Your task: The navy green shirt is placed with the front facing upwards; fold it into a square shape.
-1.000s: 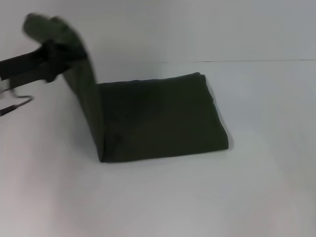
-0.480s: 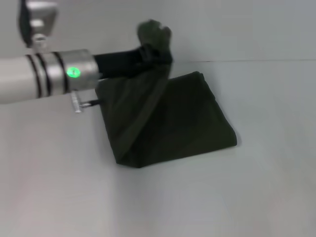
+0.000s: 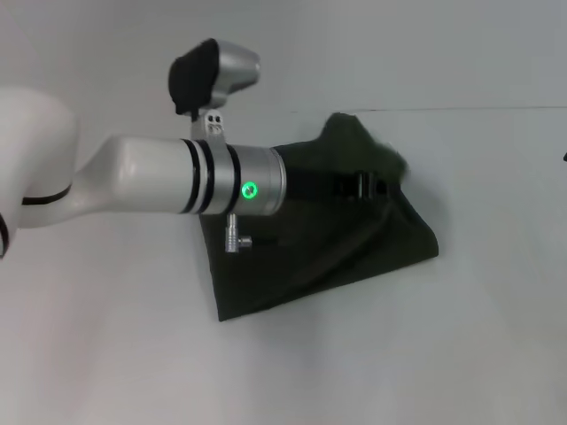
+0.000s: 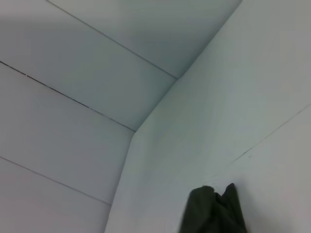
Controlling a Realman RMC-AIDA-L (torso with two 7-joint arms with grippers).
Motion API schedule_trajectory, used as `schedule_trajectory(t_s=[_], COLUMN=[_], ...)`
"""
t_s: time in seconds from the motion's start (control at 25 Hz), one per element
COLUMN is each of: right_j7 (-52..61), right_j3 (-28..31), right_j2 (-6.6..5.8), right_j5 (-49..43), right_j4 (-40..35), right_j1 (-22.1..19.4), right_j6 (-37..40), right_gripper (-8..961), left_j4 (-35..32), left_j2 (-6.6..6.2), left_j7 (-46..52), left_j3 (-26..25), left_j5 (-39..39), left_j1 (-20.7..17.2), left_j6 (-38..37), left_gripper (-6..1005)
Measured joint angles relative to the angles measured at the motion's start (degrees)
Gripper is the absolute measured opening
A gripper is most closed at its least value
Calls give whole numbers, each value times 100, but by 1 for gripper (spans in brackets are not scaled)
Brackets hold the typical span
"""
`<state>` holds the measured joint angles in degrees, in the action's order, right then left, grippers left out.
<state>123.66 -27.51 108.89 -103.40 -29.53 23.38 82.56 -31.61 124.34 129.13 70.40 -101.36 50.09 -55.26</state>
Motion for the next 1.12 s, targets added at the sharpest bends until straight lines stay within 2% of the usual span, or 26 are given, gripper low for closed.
schedule_trajectory(t_s=[0.16,0.28,0.32,0.36,0.4,0.48,0.56,0.6,0.68,0.76,0.8,0.96,1.04,1.12], right_j7=[9,17,19,21,20,20,21,22,24,25,25,26,17,0], right_j3=[0,0,2,1,1,1,0,1,13,24,26,6,4,3], right_j2=[-1,-1,-3,-4,-6,-12,-21,-30,-33,-35,-35,-41,-38,-21], right_j5=[-3,-5,-6,-8,-23,-85,-150,-172,-207,-227,-228,-228,-229,-232], right_j4=[0,1,0,0,0,0,0,0,0,0,0,-1,-1,0], right_j1=[-5,-18,-26,-29,-34,-32,-25,-28,-35,-43,-47,-47,-43,-34], right_j6=[-28,-91,-109,-121,-121,-124,-127,-128,-127,-126,-117,-80,-69,-62], right_gripper=[854,854,854,854,854,854,855,855,855,855,855,855,855,855], left_j4=[6,-161,-351,-351,-629,-746,-735,-696,-553,-425,-420,-453,-443,-426], left_j2=[12,-6,-21,-21,-31,-45,-140,-220,-400,-518,-532,-478,-446,-382], left_j7=[14,-24,-144,-144,-326,-302,113,376,869,1221,1351,1861,1907,1957], left_j3=[321,109,-106,-106,-571,-1248,-1981,-2118,-2303,-2564,-2709,-3233,-3223,-3191], left_j5=[26,334,532,532,813,1081,1207,1175,1091,881,724,-339,-479,-678], left_j1=[21,-171,-387,-387,-755,-1141,-1567,-1711,-1986,-2261,-2363,-2624,-2642,-2642], left_j6=[91,-206,-478,-478,-881,-1151,-1357,-1441,-1649,-2052,-2267,-3016,-3040,-3002], left_gripper=[61,83,131,180,228,325,466,537,615,694,733,869,934,933])
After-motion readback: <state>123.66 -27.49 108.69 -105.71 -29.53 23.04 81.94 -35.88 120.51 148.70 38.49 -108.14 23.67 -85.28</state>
